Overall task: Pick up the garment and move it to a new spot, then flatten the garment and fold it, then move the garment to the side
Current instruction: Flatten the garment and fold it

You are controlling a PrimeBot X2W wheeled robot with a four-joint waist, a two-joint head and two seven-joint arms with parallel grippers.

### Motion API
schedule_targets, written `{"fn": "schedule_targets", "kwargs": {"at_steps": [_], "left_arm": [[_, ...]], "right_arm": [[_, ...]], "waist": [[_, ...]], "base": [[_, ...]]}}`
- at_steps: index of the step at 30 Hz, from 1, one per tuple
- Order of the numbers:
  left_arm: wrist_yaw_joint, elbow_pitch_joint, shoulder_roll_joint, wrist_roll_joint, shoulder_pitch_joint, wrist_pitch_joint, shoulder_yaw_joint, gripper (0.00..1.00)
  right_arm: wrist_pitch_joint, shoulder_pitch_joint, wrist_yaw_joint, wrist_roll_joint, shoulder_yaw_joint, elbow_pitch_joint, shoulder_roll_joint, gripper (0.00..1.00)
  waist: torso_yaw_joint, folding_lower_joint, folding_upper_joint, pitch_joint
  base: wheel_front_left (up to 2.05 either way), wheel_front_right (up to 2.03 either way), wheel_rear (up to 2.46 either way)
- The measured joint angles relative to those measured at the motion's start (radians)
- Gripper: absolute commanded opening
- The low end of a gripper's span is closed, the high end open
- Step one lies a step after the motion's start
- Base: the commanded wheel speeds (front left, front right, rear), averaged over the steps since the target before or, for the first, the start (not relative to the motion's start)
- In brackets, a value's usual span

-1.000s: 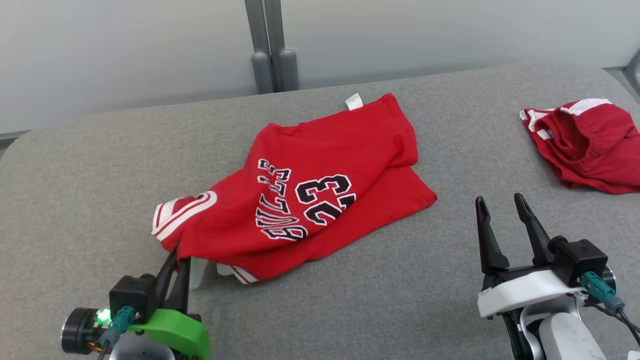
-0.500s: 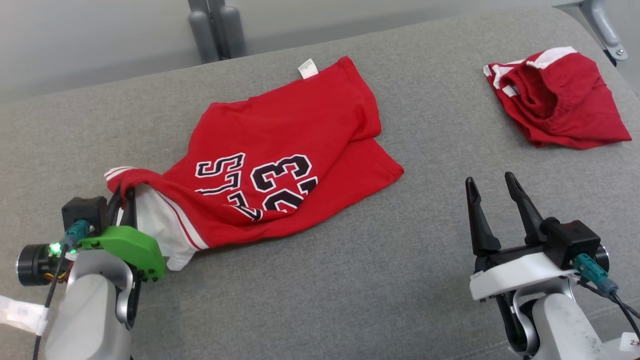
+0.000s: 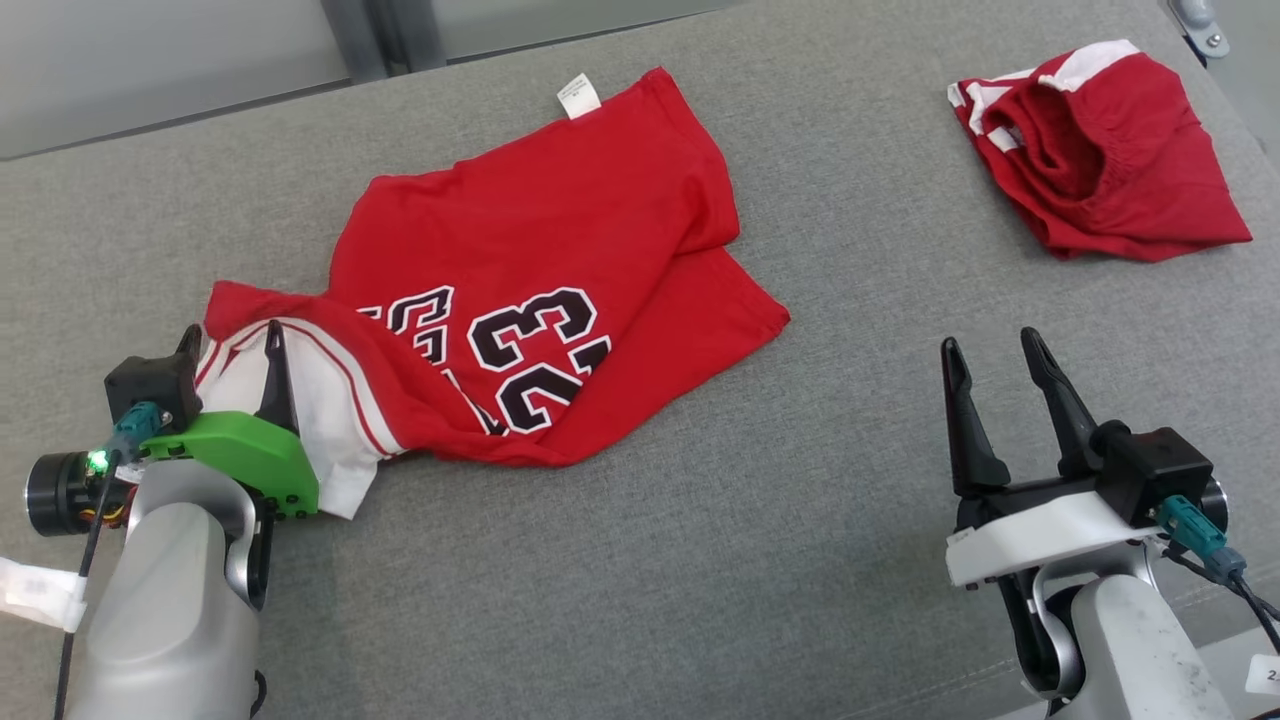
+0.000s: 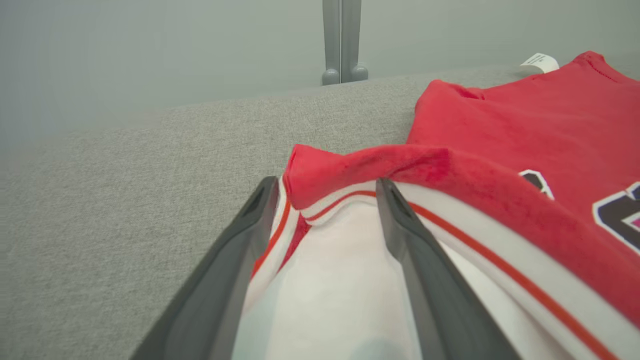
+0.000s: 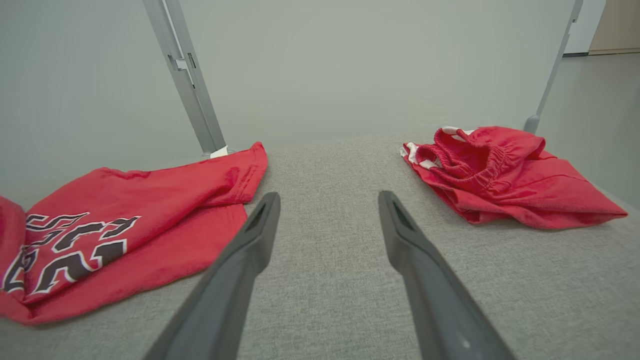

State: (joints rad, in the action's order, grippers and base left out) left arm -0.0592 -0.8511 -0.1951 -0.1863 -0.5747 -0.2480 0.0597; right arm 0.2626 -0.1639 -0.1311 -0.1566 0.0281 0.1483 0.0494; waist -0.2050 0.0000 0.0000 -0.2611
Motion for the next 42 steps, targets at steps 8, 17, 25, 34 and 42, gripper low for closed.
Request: {"fn": "schedule_targets", "kwargs": {"at_steps": [8,17,25,34,42], "left_arm": [[-0.025,0.086,0.025,-0.063,0.1,-0.013,-0.037,1.0],[-0.038,0.085,0.07,-0.146,0.2,-0.001,-0.067,1.0],[-0.052,0.055,0.102,-0.207,0.185,0.0,-0.072,1.0],[-0.054,0.001,0.1,-0.21,0.159,-0.006,-0.057,0.0],[-0.027,0.042,0.099,-0.182,0.17,-0.01,-0.045,0.0]], "right_arm": [[0.0,0.018,0.0,-0.005,-0.003,0.012,0.0,1.0],[0.0,0.028,0.0,-0.008,0.01,0.016,0.0,1.0],[0.0,0.027,0.0,0.004,0.004,0.016,0.0,1.0],[0.0,0.025,0.0,0.004,0.001,0.016,0.0,1.0],[0.0,0.026,0.0,0.001,-0.005,0.016,0.0,1.0]], "waist": [[0.064,0.0,0.0,0.057],[0.134,0.0,0.0,0.116],[0.113,0.0,0.0,0.107],[0.083,0.0,0.0,0.09],[0.097,0.0,0.0,0.098]], "base": [[0.0,0.0,0.0],[0.0,0.0,0.0],[0.0,0.0,0.0],[0.0,0.0,0.0],[0.0,0.0,0.0]]}}
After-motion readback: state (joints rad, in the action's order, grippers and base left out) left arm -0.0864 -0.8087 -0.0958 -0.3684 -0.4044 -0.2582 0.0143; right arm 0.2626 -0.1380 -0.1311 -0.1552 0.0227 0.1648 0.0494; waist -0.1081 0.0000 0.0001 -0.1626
